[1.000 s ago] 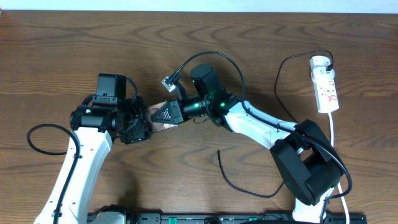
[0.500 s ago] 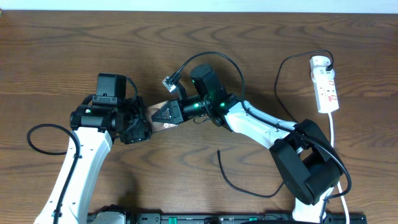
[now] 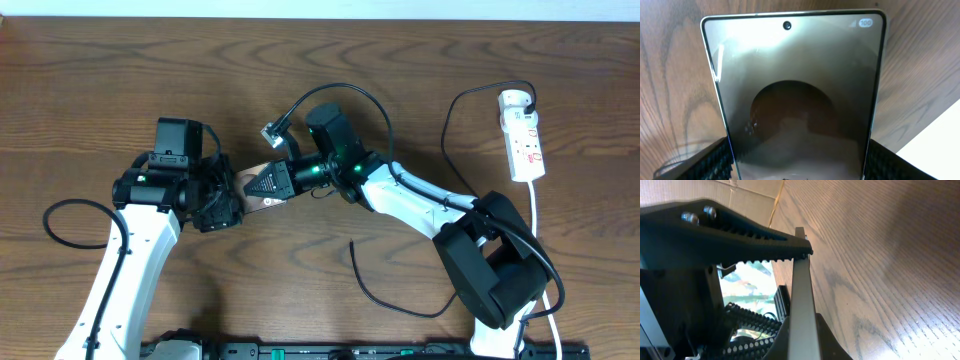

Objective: Plug charger to phone and switch on socket

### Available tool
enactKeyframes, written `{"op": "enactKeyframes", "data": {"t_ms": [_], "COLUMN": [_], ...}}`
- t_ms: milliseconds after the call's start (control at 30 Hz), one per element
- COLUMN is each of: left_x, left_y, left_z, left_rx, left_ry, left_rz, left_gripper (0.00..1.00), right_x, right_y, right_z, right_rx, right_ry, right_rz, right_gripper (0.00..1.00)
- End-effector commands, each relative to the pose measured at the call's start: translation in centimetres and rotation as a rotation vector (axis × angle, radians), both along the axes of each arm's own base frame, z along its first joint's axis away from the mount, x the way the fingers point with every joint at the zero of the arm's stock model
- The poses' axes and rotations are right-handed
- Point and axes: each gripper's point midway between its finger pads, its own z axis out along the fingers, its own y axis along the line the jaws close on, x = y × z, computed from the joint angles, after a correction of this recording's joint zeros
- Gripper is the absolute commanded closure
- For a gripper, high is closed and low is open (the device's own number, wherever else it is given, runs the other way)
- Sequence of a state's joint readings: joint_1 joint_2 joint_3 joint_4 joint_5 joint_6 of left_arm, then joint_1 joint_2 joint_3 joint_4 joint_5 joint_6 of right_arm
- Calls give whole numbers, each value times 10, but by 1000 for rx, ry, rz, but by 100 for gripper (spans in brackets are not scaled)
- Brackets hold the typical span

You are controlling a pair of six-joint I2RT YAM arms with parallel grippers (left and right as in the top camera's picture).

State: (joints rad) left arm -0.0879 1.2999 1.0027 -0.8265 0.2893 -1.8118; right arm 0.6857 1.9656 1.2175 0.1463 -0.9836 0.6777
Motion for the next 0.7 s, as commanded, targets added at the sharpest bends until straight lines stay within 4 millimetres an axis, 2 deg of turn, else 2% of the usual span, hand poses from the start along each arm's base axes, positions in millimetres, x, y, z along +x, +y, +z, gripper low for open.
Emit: {"op": "enactKeyframes", "data": {"t_ms": [0, 100, 367, 667], "left_x": [7, 7, 7, 7], "left_y": [-4, -4, -5, -27], "left_z": [13, 13, 14, 23], "left_rx": [-17, -14, 6, -79], "left_ry": [-39, -41, -59, -123], "left_rz": [-14, -22, -78, -249], "left_gripper": [16, 10, 8, 8], "right_x": [-2, -2, 1, 29], "right_y": [3, 3, 1, -18], "right_z": [7, 7, 7, 9], "right_rx": [26, 26, 26, 31], "right_ry": [-16, -16, -17, -13], "right_rz": [30, 30, 23, -49], "right_gripper": [99, 99, 99, 99]}}
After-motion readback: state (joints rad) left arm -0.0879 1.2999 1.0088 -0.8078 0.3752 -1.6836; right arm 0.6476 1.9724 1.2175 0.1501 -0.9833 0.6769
